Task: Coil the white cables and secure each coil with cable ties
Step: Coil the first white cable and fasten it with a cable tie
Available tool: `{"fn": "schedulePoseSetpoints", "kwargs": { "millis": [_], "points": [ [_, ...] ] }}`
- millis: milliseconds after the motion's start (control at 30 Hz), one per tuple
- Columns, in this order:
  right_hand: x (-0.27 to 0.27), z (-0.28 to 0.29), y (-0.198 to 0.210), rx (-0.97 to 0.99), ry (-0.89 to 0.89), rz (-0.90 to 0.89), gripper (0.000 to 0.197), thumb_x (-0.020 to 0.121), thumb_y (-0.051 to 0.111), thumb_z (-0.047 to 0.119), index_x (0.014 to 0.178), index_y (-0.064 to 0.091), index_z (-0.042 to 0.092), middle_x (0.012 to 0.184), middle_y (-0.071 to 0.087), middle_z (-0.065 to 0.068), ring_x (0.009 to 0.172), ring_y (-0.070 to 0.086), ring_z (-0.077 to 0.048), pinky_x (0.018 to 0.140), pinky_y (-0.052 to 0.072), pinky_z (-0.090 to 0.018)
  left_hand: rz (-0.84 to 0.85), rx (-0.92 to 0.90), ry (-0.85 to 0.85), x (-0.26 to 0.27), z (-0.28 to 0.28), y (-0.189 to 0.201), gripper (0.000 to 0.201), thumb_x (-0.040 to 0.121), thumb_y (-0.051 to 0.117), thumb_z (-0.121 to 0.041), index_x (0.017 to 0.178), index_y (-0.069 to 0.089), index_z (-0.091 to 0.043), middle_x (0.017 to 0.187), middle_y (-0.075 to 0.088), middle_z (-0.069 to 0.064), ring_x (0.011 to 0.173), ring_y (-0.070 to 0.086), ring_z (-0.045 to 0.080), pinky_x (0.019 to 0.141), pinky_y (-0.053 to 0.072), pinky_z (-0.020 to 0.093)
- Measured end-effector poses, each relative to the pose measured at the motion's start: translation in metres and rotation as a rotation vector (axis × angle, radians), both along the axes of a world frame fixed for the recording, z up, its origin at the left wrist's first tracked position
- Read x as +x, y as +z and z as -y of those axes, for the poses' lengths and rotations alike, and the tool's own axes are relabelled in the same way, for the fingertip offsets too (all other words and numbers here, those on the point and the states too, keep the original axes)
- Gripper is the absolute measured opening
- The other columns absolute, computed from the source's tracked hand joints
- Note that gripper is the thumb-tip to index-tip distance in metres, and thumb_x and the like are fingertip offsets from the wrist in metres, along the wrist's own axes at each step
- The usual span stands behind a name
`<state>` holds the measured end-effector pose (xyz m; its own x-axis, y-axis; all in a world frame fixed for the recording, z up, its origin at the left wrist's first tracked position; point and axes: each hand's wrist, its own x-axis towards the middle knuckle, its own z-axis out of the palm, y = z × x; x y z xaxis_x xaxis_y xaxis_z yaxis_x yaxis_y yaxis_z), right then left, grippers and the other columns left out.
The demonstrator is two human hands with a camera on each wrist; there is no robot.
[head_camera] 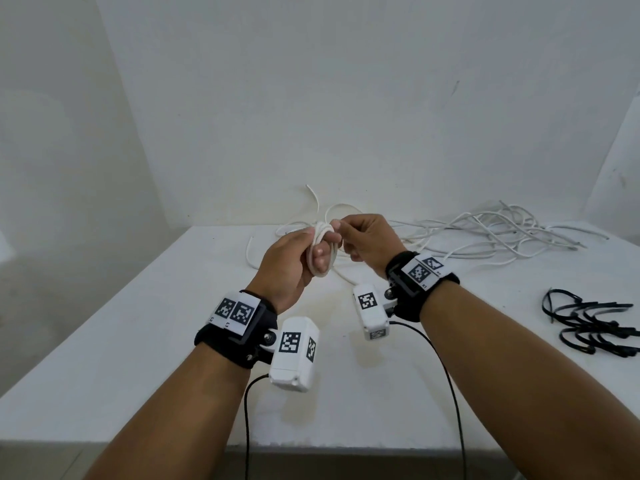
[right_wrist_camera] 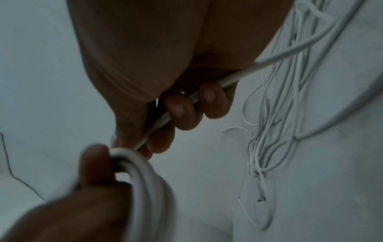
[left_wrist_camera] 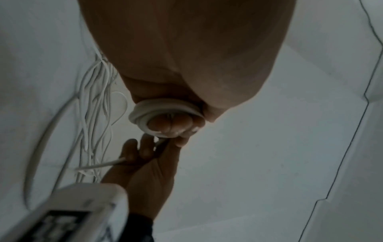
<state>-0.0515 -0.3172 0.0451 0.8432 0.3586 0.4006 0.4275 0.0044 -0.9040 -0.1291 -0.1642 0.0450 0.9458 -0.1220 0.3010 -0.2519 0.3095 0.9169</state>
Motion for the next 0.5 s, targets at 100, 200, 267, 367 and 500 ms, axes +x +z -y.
{"fn": "schedulePoseSetpoints", "kwargs": {
  "millis": [100, 200, 267, 367, 500],
  "points": [
    [-0.001, -0.002, -0.011, -0.177, -0.026, 0.035, 0.04, 0.098, 0.059, 0.03, 0.061, 0.064, 0.014, 0.054, 0.054, 0.001, 0.043, 0.038, -0.009, 0.047, 0.031, -0.024, 0.025, -0.125, -0.003, 0.004, -0.003, 0.008, 0.034, 0.104, 0.029, -0.01, 0.113, 0.056, 0.009, 0.073, 0.05, 0.005, 0.066, 0.05, 0.015, 0.073, 0.042, 0.027],
    [-0.009, -0.008, -0.014, -0.472, -0.063, 0.132, 0.041, 0.101, 0.053, 0.034, 0.066, 0.064, 0.016, 0.051, 0.057, 0.009, 0.042, 0.043, -0.004, 0.049, 0.038, -0.019, 0.068, 0.006, 0.163, 0.014, -0.006, 0.009, 0.027, 0.104, 0.034, -0.009, 0.112, 0.056, 0.004, 0.079, 0.054, 0.004, 0.069, 0.055, 0.014, 0.072, 0.046, 0.028],
    [-0.014, -0.016, -0.014, -0.635, -0.061, 0.22, 0.036, 0.1, 0.051, 0.034, 0.075, 0.069, 0.014, 0.057, 0.062, 0.006, 0.049, 0.049, -0.007, 0.055, 0.042, -0.021, 0.106, 0.168, 0.329, 0.019, -0.007, 0.006, 0.022, 0.103, 0.039, -0.011, 0.101, 0.058, 0.0, 0.079, 0.055, 0.005, 0.07, 0.057, 0.009, 0.068, 0.047, 0.022],
    [-0.017, -0.021, -0.012, -0.808, -0.041, 0.245, 0.028, 0.098, 0.052, 0.03, 0.091, 0.071, 0.011, 0.072, 0.066, 0.003, 0.066, 0.06, -0.015, 0.065, 0.047, -0.029, 0.161, 0.377, 0.538, 0.027, -0.01, -0.003, 0.024, 0.1, 0.044, -0.012, 0.082, 0.057, -0.003, 0.075, 0.059, 0.008, 0.068, 0.057, -0.012, 0.066, 0.043, 0.006],
    [-0.026, -0.022, -0.006, -0.934, -0.008, 0.296, 0.025, 0.098, 0.053, 0.03, 0.098, 0.07, 0.012, 0.084, 0.069, -0.002, 0.076, 0.062, -0.02, 0.071, 0.049, -0.032, 0.177, 0.669, 0.675, 0.034, -0.015, -0.016, 0.024, 0.098, 0.046, -0.018, 0.081, 0.056, -0.005, 0.074, 0.063, 0.001, 0.069, 0.058, 0.0, 0.061, 0.04, 0.013]
  ]
}}
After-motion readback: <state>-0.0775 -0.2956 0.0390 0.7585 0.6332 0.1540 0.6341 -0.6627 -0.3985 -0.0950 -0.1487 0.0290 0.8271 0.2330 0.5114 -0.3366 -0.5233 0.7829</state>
